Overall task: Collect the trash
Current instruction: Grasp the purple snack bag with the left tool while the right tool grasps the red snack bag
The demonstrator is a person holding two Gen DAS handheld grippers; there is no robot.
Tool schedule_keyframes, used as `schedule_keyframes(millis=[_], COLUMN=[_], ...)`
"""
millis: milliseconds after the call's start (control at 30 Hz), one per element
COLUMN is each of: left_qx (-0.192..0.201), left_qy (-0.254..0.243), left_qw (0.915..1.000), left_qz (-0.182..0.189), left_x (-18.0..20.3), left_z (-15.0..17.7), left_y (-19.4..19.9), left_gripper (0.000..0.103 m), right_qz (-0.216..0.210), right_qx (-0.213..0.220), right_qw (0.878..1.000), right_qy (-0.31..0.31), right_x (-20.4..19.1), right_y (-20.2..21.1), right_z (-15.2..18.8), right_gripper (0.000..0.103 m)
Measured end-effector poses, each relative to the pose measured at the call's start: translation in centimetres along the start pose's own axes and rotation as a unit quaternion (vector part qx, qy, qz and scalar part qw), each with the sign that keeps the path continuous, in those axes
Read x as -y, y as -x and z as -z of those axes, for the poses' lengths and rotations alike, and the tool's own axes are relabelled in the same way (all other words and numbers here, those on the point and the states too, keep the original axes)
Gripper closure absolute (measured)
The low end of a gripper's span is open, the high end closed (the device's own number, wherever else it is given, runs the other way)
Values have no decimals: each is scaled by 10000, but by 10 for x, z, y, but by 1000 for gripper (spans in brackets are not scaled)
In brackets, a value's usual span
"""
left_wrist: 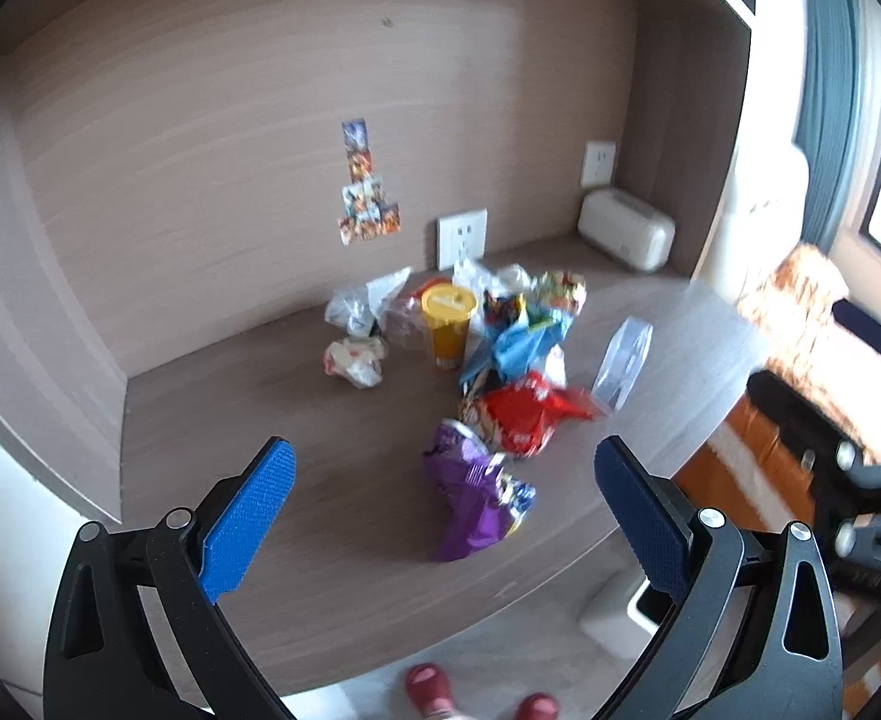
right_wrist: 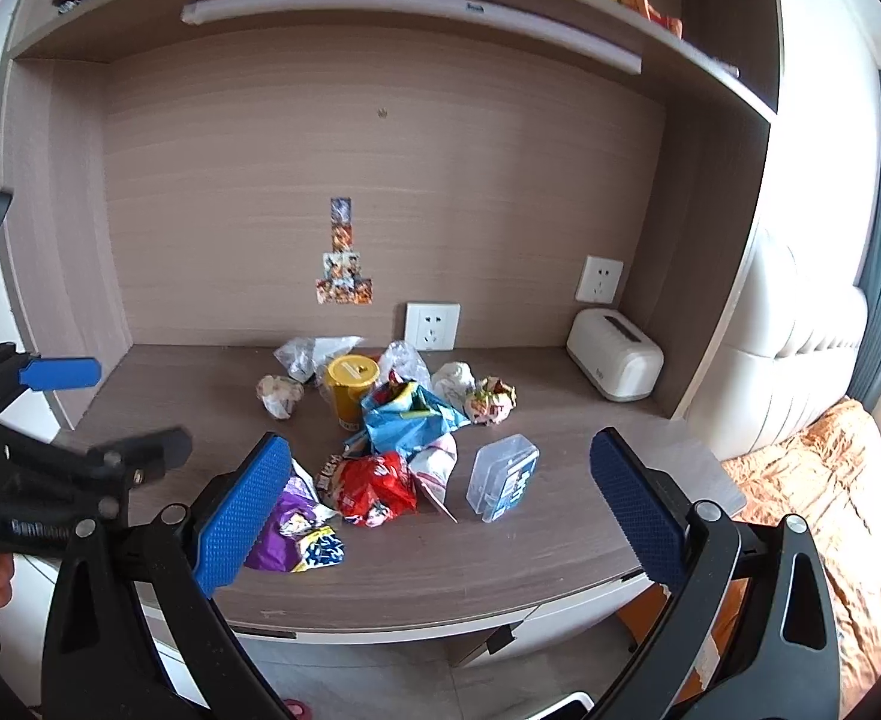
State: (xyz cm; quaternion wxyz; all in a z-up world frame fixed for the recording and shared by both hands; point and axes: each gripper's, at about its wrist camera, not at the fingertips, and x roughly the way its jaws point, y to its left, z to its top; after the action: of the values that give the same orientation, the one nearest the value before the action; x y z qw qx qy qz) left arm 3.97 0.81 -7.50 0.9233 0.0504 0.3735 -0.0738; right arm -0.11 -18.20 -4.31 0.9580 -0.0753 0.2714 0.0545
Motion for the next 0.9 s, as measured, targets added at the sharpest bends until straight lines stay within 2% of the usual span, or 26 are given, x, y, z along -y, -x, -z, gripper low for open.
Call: schedule_keyframes(millis=[100,167,333,433,600,767,900], left_qx=[-50,-61,-357,-453,-591,-862,-852], left_qy=[-255,-345,-254,-290,-370,-207,-219], left_qw=[9996,9994,9989,9985,9974,9957,9954], left_qz=[-122,-51,172,141,179,255,367], left_x=[7,10,11,14,17,11,5], left_z=[7,11,17,23,37,52,58], left_y=[-15,-27,-64,-85,-121,-157,-172], left_gripper=[5,5,5,5,5,5,5], right_qz=[34,53,86,94,-522,-862,-1036], right_qx=[-222,-375,-569,-595,-918,-1190,-1406], right_qw=[9997,9992,9981,9979,9938,9879,9817], right_qy=[-69,-149,-238,-244,-348,-491,-753], right_x=[4,8,9,9,5,-10,-20], right_y=[-19,-32,-60,-77,-114,-147,-170], right_z=[8,13,27,38,55,73,83], right_gripper=[3,3,3,3,3,3,3])
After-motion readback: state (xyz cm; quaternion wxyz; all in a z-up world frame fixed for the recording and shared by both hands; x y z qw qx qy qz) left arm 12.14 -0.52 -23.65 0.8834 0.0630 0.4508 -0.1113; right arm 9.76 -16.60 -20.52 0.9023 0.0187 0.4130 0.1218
